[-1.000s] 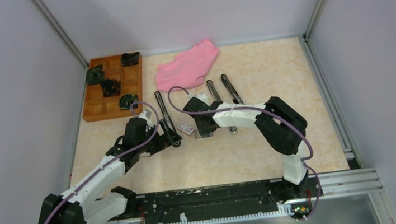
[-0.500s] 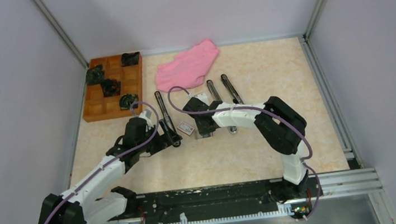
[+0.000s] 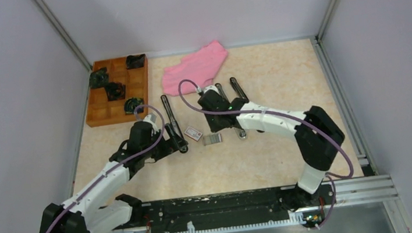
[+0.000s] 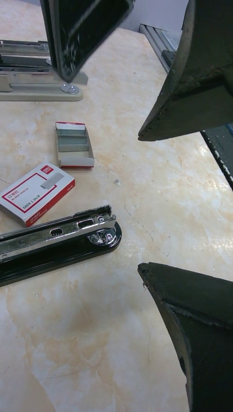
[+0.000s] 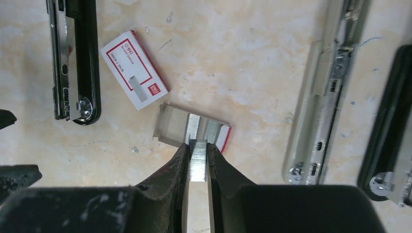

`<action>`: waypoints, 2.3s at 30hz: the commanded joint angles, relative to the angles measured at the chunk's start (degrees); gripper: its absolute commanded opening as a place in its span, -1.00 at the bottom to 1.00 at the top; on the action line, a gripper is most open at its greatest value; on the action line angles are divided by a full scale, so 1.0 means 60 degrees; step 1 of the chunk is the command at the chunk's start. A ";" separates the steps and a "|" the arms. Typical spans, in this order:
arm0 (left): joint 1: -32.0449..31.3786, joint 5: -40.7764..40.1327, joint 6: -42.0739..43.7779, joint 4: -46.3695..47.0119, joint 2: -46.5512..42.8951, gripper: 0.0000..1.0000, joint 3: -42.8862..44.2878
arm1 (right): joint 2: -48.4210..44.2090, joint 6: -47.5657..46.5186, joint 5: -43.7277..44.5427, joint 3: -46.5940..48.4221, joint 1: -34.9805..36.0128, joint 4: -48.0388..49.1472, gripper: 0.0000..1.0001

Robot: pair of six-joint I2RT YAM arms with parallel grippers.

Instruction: Load the staples into the stapler

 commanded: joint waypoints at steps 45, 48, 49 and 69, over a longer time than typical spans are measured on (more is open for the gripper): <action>0.0967 -0.1551 0.3963 -0.2673 0.0292 0.98 0.4071 | -0.2078 -0.5321 -0.4663 -0.3249 -0.6407 0.3597 -0.92; 0.1063 -0.1463 0.3961 -0.2658 0.0320 0.98 0.4058 | -0.1915 -0.5330 -0.4614 -0.3245 -0.6411 0.3642 -0.93; 0.1096 -0.1413 0.3972 -0.2651 0.0344 0.98 0.4052 | -0.1880 -0.5337 -0.4623 -0.3246 -0.6419 0.3640 -0.92; 0.1742 -0.0554 0.3802 -0.2513 0.0423 0.98 0.3814 | -0.1641 -0.5315 -0.5028 -0.3202 -0.6416 0.3536 -0.92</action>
